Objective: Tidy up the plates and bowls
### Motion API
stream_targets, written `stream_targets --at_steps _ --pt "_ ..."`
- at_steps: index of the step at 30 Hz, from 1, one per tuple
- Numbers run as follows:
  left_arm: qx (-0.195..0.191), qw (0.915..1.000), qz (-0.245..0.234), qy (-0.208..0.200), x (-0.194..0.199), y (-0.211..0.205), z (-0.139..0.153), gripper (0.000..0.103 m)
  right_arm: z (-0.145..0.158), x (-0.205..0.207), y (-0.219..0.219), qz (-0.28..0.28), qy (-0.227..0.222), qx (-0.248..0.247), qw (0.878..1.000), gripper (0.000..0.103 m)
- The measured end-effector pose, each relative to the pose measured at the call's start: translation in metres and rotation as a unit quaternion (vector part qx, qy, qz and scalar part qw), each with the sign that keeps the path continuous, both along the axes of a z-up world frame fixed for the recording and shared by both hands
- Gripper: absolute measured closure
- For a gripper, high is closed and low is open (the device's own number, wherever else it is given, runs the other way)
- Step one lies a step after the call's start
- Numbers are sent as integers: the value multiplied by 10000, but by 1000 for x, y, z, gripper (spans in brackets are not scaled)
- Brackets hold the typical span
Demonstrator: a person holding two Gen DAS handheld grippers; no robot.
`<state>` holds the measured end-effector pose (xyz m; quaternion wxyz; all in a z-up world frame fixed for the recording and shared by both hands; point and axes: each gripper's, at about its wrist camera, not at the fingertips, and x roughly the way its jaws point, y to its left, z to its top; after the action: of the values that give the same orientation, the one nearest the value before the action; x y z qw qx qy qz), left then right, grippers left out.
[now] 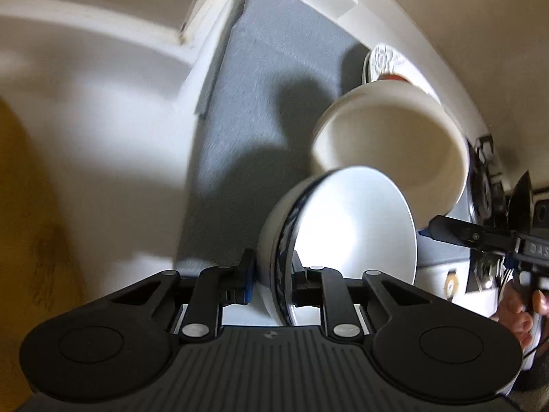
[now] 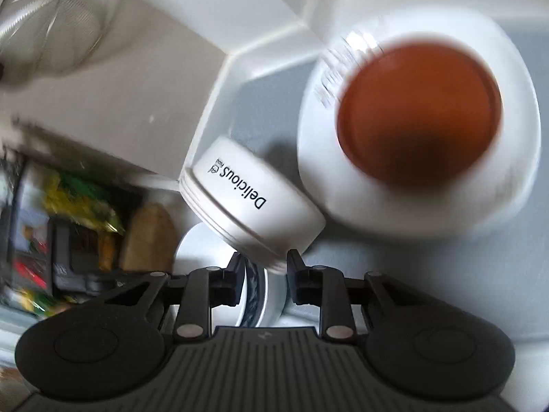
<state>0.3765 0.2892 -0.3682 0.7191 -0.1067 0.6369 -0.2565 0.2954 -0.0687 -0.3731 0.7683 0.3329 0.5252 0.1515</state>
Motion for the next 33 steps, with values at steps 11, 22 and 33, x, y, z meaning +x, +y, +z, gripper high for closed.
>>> stream_targets --at_steps 11,22,33 --pt "-138 9995 231 176 6 5 -11 80 -8 -30 0 -489 185 453 9976 35" --pt "39 9999 40 146 11 -1 -10 76 -37 -20 10 -697 698 859 9914 52" --pt "360 9989 110 283 -24 30 1 79 -33 -26 65 484 761 96 9959 72"
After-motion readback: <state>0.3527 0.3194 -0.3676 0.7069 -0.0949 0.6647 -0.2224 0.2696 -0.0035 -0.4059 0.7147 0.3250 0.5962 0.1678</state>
